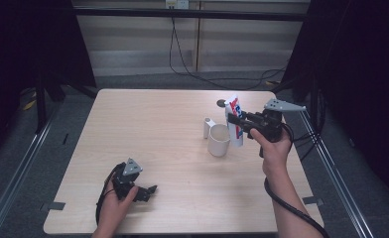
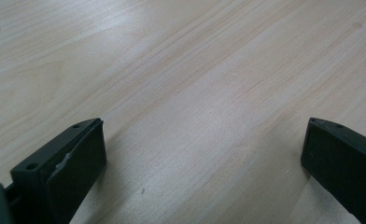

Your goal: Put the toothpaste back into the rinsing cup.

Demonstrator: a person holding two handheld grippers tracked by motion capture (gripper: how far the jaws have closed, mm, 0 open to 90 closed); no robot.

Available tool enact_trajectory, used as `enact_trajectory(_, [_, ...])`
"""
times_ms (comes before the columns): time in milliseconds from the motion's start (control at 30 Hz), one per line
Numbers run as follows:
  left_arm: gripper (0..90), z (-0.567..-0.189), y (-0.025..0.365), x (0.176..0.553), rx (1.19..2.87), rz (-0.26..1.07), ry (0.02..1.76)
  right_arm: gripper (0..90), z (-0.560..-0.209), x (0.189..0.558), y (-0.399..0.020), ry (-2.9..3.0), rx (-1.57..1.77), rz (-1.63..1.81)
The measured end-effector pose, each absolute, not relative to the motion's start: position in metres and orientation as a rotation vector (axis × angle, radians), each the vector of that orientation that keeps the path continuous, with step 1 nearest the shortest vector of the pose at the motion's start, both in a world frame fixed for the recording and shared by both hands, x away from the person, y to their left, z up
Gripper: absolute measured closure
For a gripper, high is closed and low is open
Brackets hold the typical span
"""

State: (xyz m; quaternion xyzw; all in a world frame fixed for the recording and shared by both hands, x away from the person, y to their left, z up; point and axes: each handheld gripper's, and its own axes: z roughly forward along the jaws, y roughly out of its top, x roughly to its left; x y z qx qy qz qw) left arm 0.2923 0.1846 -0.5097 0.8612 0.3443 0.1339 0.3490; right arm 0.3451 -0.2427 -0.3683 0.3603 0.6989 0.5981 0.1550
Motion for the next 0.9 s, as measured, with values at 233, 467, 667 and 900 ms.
enact_trajectory(233, [0.0, -0.510, 0.185, 0.292, 2.233, 0.347, 0.892, 65.7, -0.367, 0.351, -0.239, 1.989, 1.036, 1.709])
enact_trajectory(467, [0.0, -0.510, 0.185, 0.292, 2.231, 0.347, 0.895, 65.6, -0.364, 0.358, -0.235, 1.972, 1.031, 1.705])
enact_trajectory(667, [0.0, -0.510, 0.184, 0.292, 2.230, 0.347, 0.895, 65.4, -0.363, 0.362, -0.230, 1.966, 1.034, 1.699])
enact_trajectory(900, [0.0, -0.510, 0.184, 0.292, 2.217, 0.346, 0.904, 65.3, -0.365, 0.368, -0.225, 1.958, 1.043, 1.696])
